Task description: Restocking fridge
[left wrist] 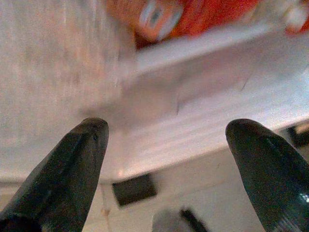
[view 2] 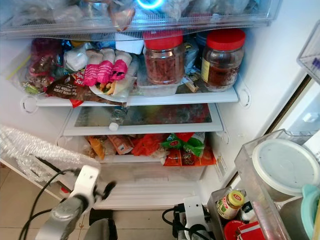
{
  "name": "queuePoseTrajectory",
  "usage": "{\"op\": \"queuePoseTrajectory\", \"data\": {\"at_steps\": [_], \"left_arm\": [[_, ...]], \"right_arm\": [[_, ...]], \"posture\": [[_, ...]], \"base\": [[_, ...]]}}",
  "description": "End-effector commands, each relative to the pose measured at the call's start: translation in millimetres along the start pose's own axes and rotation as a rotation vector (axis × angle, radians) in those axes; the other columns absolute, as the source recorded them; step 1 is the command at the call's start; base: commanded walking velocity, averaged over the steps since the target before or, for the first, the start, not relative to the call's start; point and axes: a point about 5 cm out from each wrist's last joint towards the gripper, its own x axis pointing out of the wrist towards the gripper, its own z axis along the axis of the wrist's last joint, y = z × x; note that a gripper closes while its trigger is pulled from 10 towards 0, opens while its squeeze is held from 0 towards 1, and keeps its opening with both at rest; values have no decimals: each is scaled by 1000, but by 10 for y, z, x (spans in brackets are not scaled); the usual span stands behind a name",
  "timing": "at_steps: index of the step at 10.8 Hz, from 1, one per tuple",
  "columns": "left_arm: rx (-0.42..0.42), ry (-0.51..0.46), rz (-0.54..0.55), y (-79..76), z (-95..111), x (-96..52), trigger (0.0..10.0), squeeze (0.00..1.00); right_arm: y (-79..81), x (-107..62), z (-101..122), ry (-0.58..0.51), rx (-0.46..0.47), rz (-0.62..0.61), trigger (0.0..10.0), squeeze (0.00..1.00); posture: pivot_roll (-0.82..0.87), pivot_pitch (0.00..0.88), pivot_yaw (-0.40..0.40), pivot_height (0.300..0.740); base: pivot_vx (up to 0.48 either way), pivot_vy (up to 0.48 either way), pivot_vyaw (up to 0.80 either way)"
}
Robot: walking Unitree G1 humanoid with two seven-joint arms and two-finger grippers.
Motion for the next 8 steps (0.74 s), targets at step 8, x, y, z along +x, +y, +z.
{"op": "queuePoseTrajectory", "data": {"at_steps": [8], "left_arm": [[-112, 134, 241, 417, -472, -27, 10000, 0]], "right_arm": [[25, -118, -304, 127, 12, 0, 10000, 0]], "posture": [[-122, 82, 41, 610]], "base": [[0, 0, 0]]}}
